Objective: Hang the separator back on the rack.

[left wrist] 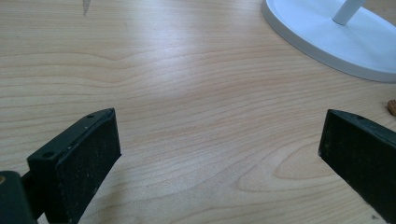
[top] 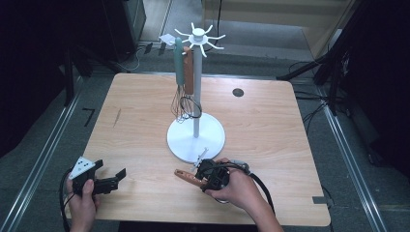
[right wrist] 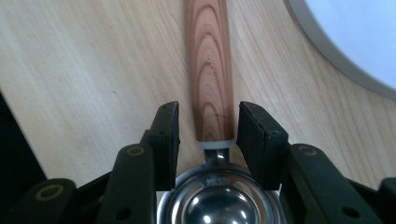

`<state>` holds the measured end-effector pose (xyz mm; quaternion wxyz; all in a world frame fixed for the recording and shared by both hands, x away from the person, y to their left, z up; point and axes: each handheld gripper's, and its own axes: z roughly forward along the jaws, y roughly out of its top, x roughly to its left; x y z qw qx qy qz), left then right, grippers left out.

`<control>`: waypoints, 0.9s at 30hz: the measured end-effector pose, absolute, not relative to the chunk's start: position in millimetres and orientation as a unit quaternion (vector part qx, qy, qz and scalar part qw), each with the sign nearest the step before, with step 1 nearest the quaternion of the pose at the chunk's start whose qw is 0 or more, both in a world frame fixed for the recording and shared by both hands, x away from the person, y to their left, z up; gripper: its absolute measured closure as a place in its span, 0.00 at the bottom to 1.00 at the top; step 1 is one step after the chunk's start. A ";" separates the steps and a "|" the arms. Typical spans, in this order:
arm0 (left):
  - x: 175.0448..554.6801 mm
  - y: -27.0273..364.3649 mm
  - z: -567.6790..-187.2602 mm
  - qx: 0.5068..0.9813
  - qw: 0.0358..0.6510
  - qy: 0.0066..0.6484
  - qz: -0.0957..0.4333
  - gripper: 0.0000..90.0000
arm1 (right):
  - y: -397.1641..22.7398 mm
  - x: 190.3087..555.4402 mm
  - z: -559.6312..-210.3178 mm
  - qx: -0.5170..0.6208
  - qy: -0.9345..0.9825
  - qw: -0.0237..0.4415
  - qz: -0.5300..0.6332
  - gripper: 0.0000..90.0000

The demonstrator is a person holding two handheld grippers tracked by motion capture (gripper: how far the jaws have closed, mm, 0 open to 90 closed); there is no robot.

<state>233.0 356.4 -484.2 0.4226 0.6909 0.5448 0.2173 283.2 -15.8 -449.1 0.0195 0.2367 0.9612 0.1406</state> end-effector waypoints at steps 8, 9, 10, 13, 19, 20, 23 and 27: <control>233.3 356.0 -484.3 0.692 0.422 0.544 0.217 0.00 | -8.8 283.9 -455.7 0.235 0.963 0.029 0.126 0.70; 233.4 356.0 -484.4 0.693 0.423 0.543 0.216 0.00 | -7.7 283.4 -456.5 0.236 0.964 0.031 0.122 0.72; 233.4 356.0 -484.4 0.693 0.422 0.543 0.216 0.00 | -6.9 283.0 -457.7 0.229 0.966 0.033 0.118 0.73; 233.6 355.9 -484.5 0.693 0.422 0.543 0.216 0.00 | -5.2 281.8 -459.4 0.222 0.968 0.037 0.115 0.77; 234.0 355.6 -484.6 0.693 0.421 0.544 0.216 0.00 | -5.9 277.7 -459.7 0.228 0.965 0.043 0.122 0.78; 234.0 355.6 -484.5 0.693 0.421 0.544 0.216 0.00 | -7.9 278.0 -460.1 0.229 0.964 0.041 0.127 0.79; 234.2 355.8 -484.6 0.692 0.422 0.545 0.215 0.00 | -11.3 276.3 -460.8 0.259 0.955 0.036 0.139 0.79; 234.4 356.2 -484.6 0.692 0.422 0.545 0.214 0.00 | -12.5 272.5 -460.9 0.251 0.956 0.046 0.142 0.79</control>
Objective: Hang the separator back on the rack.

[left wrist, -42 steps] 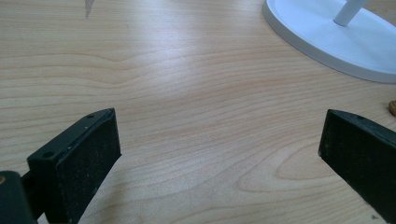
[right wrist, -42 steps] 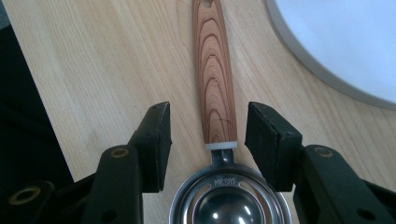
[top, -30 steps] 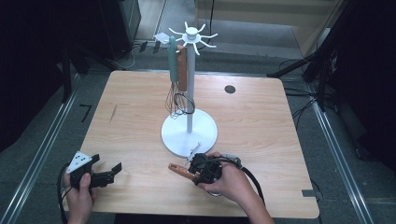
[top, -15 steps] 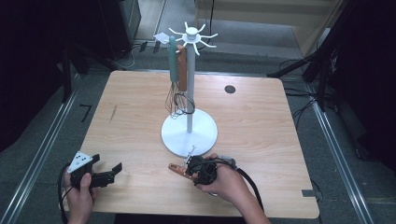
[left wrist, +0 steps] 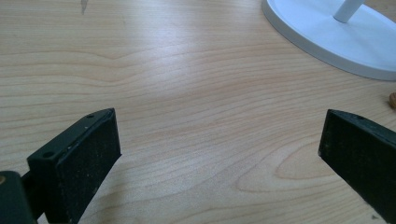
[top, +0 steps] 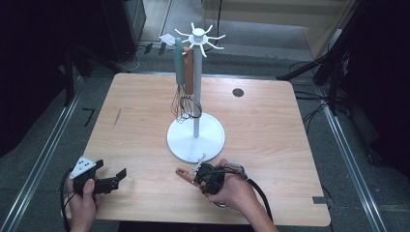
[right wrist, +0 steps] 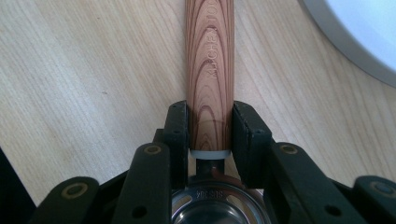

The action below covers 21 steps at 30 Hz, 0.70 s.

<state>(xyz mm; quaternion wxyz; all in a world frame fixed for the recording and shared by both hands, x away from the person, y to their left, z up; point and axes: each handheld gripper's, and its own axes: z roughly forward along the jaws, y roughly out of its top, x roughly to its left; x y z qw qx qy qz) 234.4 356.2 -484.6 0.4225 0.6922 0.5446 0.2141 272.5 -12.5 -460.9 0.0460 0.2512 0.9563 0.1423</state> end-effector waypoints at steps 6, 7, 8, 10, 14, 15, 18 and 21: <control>234.6 357.5 -484.6 0.690 0.425 0.548 0.208 0.00 | -27.7 275.9 -451.6 0.272 0.941 0.051 0.195 0.79; 234.6 357.7 -484.7 0.688 0.427 0.549 0.209 0.00 | -31.6 276.6 -449.1 0.276 0.937 0.052 0.206 0.79; 234.5 358.2 -484.6 0.688 0.426 0.549 0.209 0.00 | -35.3 277.0 -446.6 0.279 0.934 0.055 0.217 0.79; 234.5 358.6 -484.6 0.687 0.428 0.549 0.208 0.00 | -42.9 277.7 -441.7 0.291 0.925 0.063 0.236 0.79; 234.4 358.5 -484.5 0.687 0.427 0.549 0.209 0.00 | -56.9 279.2 -436.5 0.306 0.911 0.076 0.266 0.79; 234.4 358.5 -484.6 0.687 0.427 0.549 0.209 0.00 | -60.2 279.7 -436.1 0.309 0.907 0.079 0.274 0.79; 234.4 358.7 -484.6 0.687 0.428 0.550 0.208 0.00 | -68.6 281.7 -436.6 0.322 0.897 0.081 0.292 0.79; 234.3 358.7 -484.6 0.685 0.429 0.550 0.209 0.00 | -74.9 283.8 -437.4 0.335 0.885 0.084 0.312 0.79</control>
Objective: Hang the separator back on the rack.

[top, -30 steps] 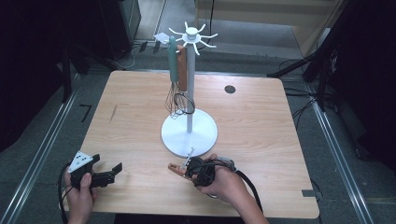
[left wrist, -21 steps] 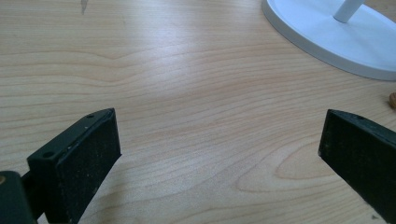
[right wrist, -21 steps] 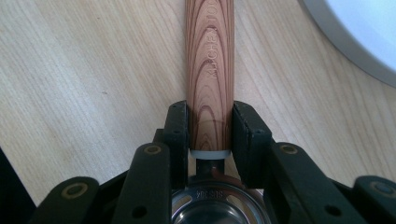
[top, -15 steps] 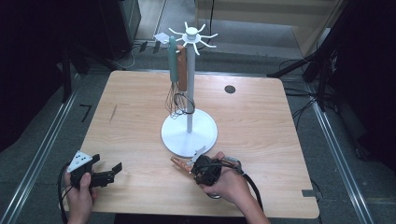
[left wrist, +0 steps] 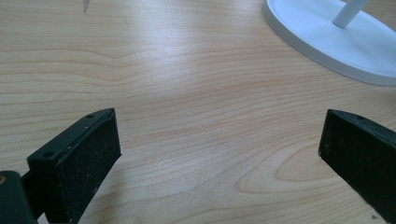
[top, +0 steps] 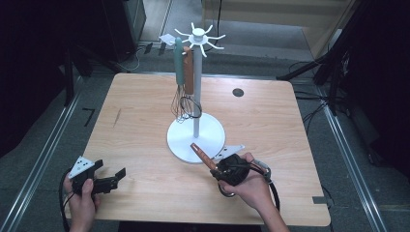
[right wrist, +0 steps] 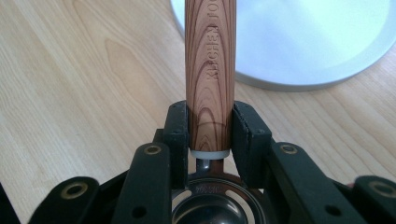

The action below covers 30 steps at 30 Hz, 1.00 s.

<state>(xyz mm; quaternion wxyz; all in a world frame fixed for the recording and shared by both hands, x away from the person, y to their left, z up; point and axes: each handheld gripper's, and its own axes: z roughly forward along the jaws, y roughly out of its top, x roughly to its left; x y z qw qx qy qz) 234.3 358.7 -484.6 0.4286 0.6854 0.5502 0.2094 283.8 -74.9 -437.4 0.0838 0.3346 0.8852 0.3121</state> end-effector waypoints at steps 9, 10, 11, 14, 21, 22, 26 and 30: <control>233.3 359.9 -484.5 0.676 0.435 0.555 0.214 0.00 | -93.8 290.1 -438.4 0.375 0.840 0.095 0.382 0.79; 233.4 360.0 -484.5 0.676 0.435 0.555 0.215 0.00 | -95.5 290.1 -438.2 0.378 0.835 0.101 0.387 0.79; 233.4 360.0 -484.5 0.676 0.434 0.555 0.215 0.00 | -96.9 289.6 -437.8 0.382 0.830 0.107 0.393 0.79; 233.4 360.0 -484.5 0.676 0.434 0.555 0.215 0.00 | -100.1 288.9 -436.9 0.388 0.818 0.123 0.407 0.79; 233.4 360.6 -484.4 0.675 0.434 0.556 0.215 0.00 | -104.6 287.0 -433.2 0.393 0.795 0.149 0.437 0.79; 233.4 360.7 -484.4 0.675 0.434 0.556 0.214 0.00 | -105.6 286.9 -432.7 0.394 0.792 0.152 0.440 0.79; 233.6 361.0 -484.5 0.674 0.436 0.558 0.213 0.00 | -109.2 286.2 -431.1 0.399 0.782 0.163 0.450 0.79; 233.6 361.0 -484.5 0.673 0.436 0.558 0.213 0.00 | -112.0 285.5 -429.3 0.402 0.774 0.169 0.460 0.79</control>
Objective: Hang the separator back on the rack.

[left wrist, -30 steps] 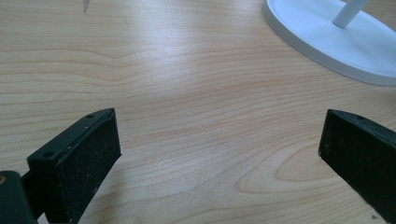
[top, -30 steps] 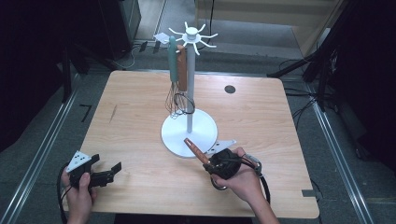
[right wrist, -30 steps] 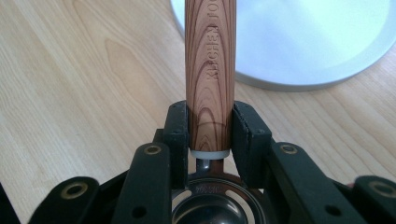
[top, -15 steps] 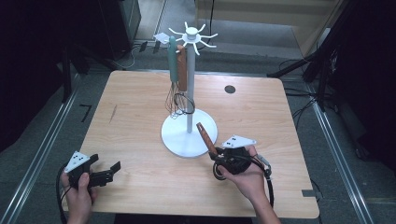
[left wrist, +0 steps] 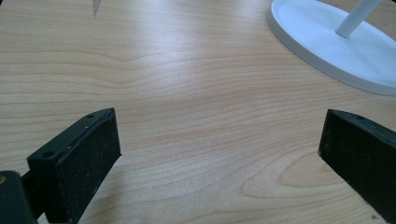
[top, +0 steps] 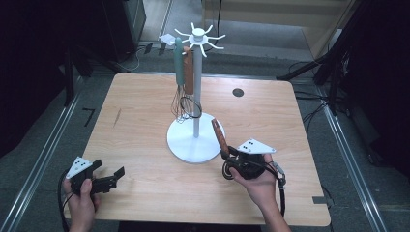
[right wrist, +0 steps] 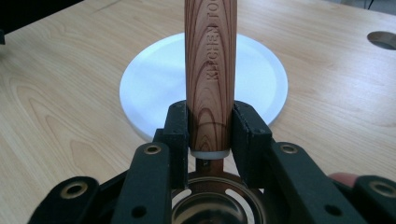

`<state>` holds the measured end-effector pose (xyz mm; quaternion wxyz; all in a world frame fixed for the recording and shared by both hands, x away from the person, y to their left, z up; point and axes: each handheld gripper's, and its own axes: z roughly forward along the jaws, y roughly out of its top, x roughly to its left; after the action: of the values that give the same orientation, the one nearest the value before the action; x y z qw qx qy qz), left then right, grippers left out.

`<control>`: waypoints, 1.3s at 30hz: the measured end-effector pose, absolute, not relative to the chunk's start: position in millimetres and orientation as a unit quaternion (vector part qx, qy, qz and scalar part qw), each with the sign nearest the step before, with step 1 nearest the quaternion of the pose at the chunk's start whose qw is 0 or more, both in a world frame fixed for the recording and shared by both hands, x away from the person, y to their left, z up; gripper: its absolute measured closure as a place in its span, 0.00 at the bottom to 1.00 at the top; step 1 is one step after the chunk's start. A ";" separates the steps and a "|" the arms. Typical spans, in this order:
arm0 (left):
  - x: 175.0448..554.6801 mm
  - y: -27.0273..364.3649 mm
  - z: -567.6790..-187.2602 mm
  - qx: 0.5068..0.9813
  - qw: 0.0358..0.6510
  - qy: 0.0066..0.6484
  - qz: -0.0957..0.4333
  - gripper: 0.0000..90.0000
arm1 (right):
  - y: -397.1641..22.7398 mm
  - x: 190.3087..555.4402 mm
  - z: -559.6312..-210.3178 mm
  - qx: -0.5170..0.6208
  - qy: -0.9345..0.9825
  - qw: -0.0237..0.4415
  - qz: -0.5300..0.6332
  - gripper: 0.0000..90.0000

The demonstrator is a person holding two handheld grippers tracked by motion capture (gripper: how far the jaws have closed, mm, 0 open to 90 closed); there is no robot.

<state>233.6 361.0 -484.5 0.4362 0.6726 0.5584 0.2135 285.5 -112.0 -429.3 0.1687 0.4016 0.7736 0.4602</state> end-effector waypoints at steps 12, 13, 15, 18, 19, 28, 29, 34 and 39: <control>233.4 362.0 -484.6 0.668 0.439 0.562 0.213 0.00 | -116.8 283.4 -426.1 0.407 0.753 0.181 0.484 0.79; 233.5 362.1 -484.6 0.668 0.439 0.562 0.213 0.00 | -117.0 283.1 -425.5 0.407 0.752 0.182 0.486 0.79; 233.5 362.2 -484.6 0.667 0.439 0.563 0.212 0.00 | -117.5 282.7 -424.3 0.407 0.748 0.184 0.491 0.79; 233.4 362.2 -484.6 0.667 0.439 0.563 0.213 0.00 | -118.5 281.8 -422.3 0.408 0.742 0.186 0.498 0.79; 233.5 362.1 -484.6 0.667 0.439 0.563 0.213 0.00 | -118.8 281.3 -421.6 0.408 0.740 0.188 0.501 0.79; 233.3 363.0 -484.7 0.664 0.440 0.565 0.213 0.00 | -121.2 277.5 -411.5 0.408 0.722 0.201 0.522 0.79; 233.3 363.4 -484.7 0.662 0.442 0.567 0.213 0.00 | -121.4 277.2 -409.7 0.405 0.720 0.202 0.526 0.79; 233.6 363.6 -484.9 0.659 0.442 0.569 0.213 0.00 | -120.7 274.4 -399.8 0.399 0.711 0.212 0.539 0.79; 233.4 363.5 -484.8 0.659 0.442 0.570 0.215 0.00 | -119.9 274.4 -391.9 0.391 0.702 0.222 0.552 0.79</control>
<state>233.4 363.5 -484.8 0.4419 0.6586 0.5701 0.2146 274.4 -119.9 -391.9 0.2220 0.3910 0.7020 0.5523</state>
